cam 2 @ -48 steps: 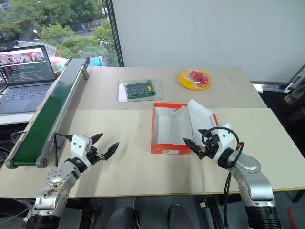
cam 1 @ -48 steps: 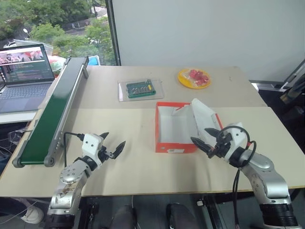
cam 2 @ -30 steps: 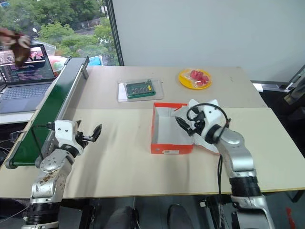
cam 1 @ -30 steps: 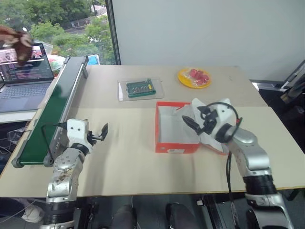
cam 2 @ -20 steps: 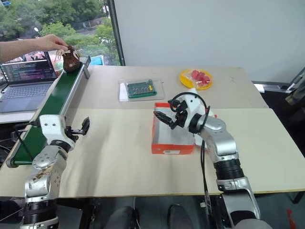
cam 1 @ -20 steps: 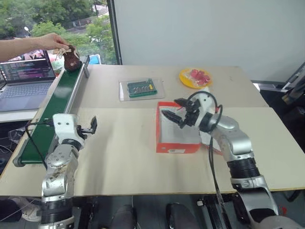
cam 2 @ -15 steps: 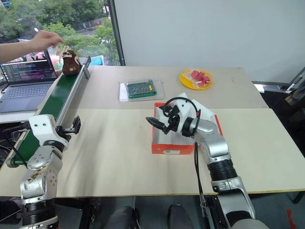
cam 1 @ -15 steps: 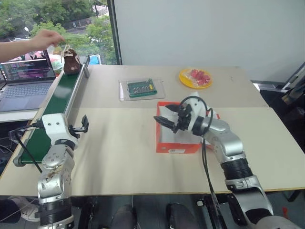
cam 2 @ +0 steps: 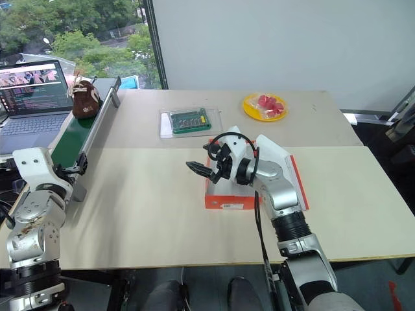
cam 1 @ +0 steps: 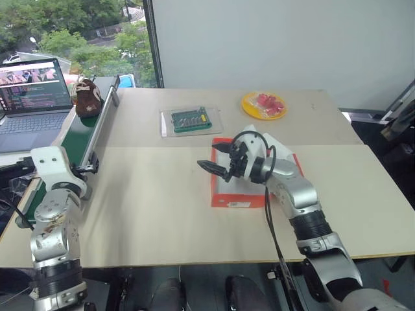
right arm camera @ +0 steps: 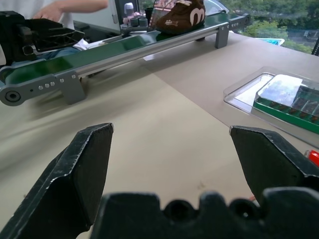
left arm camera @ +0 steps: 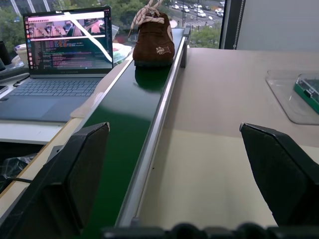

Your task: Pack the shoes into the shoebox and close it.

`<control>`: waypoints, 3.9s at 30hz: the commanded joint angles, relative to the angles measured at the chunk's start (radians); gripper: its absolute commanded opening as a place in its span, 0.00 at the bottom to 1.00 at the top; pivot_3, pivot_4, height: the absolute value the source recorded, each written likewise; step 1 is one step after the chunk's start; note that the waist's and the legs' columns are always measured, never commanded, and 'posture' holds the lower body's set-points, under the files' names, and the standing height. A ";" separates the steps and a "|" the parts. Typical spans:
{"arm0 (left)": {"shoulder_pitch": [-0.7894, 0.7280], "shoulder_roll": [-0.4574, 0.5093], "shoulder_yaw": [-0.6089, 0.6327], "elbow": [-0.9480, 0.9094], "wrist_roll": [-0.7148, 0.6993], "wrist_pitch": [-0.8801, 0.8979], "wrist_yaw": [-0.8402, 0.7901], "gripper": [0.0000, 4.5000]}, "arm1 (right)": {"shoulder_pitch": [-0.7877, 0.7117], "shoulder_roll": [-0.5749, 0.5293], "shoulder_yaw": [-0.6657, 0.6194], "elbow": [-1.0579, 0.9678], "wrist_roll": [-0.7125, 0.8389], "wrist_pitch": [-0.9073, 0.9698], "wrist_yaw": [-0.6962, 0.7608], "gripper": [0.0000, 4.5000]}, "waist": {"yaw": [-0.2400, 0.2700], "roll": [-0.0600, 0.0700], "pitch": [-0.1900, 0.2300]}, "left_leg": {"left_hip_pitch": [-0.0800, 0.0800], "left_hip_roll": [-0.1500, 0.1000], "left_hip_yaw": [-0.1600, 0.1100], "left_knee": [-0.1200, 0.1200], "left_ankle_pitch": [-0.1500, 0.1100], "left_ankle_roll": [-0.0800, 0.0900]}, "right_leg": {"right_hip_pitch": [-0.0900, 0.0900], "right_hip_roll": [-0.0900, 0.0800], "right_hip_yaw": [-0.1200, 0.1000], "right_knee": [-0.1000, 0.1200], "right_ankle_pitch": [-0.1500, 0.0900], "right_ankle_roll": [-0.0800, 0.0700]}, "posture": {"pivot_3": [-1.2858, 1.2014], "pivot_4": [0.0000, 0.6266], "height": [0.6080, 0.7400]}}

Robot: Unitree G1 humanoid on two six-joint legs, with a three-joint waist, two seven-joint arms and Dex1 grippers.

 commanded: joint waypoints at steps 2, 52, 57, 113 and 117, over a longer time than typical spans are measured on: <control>-0.055 0.058 0.052 0.070 -0.027 0.010 -0.018 1.00 | -0.019 -0.001 -0.024 -0.066 0.023 0.008 0.003 0.99 | 0.000 0.000 0.000 | 0.000 0.000 0.000 0.000 0.000 0.000 | 0.000 0.000 0.000 0.000 0.000 0.000 | 0.52 0.24 1.00; -0.416 0.203 -0.035 0.517 -0.087 0.029 -0.245 0.03 | 0.024 -0.023 -0.048 -0.181 0.060 0.132 -0.021 1.00 | 0.023 -0.004 0.002 | -0.011 -0.002 0.005 0.001 0.003 -0.004 | -0.010 0.000 -0.004 0.003 0.001 -0.001 | 0.52 0.24 1.00; -0.439 0.035 -0.146 0.248 -0.202 0.163 -0.274 0.03 | -0.069 0.066 -0.249 -0.172 0.314 0.403 -0.167 1.00 | 0.026 -0.006 0.002 | -0.013 -0.001 0.005 0.002 0.003 -0.004 | -0.010 0.000 -0.004 0.003 0.002 -0.001 | 0.52 0.24 1.00; -0.434 0.035 -0.308 0.163 -0.182 0.223 -0.413 0.64 | -0.472 -0.241 -0.338 0.310 0.295 0.805 -0.627 0.08 | -0.005 -0.001 0.005 | -0.019 -0.003 0.002 0.001 0.004 -0.002 | -0.015 0.001 0.000 0.000 0.004 0.002 | 0.52 0.24 1.00; -0.402 0.014 -0.339 0.117 -0.185 0.233 -0.414 0.64 | -0.515 -0.259 -0.286 0.424 0.245 0.829 -0.546 0.08 | 0.003 -0.001 0.006 | -0.019 -0.003 0.003 0.001 0.004 -0.002 | -0.014 0.001 -0.001 -0.002 0.004 0.002 | 0.52 0.24 1.00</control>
